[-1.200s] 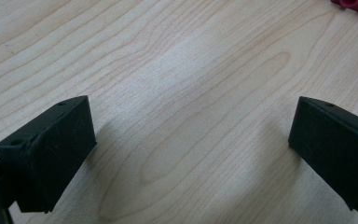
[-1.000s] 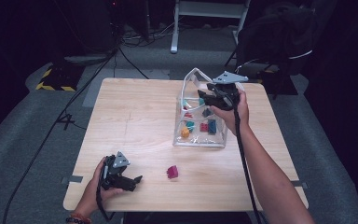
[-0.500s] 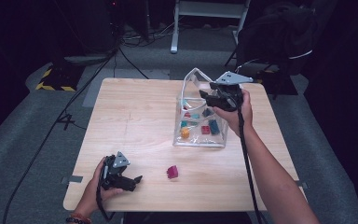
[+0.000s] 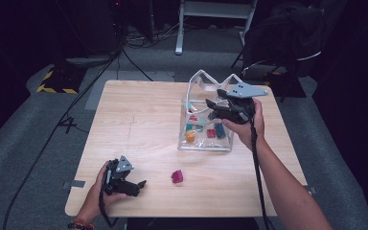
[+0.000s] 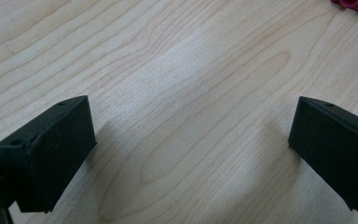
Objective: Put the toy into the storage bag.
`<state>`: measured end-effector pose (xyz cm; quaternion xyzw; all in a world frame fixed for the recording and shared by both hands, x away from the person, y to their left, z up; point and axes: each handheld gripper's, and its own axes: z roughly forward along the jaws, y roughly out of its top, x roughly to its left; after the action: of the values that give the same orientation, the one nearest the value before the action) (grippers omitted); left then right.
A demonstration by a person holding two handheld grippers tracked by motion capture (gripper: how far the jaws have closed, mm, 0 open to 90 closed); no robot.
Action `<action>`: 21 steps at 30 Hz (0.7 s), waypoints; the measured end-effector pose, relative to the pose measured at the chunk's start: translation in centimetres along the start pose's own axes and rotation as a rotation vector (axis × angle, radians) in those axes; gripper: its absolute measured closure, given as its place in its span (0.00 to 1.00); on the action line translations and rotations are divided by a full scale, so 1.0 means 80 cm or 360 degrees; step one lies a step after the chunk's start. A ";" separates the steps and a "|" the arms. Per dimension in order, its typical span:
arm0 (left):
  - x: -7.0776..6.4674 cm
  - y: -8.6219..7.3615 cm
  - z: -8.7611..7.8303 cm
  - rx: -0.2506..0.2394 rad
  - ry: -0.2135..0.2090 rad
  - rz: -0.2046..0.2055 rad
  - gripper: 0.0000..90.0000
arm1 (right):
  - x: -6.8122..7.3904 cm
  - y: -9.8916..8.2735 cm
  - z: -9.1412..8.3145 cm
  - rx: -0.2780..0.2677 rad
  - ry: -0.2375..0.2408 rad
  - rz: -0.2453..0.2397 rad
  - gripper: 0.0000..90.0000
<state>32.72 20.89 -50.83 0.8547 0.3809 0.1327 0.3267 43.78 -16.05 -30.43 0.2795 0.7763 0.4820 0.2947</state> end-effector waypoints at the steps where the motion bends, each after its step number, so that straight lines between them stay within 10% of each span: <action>1: 0.000 0.000 0.000 -0.0001 -0.0001 0.0001 0.01 | 0.004 -0.001 -0.004 -0.0017 0.0012 -0.0011 0.51; 21: 0.000 0.000 0.000 0.0001 0.0002 0.0004 0.01 | 0.066 -0.045 -0.049 -0.0070 0.0274 -0.0121 0.49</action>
<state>32.74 20.91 -50.82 0.8552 0.3801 0.1335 0.3260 36.84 -15.91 -33.25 0.2010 0.7981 0.5096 0.2509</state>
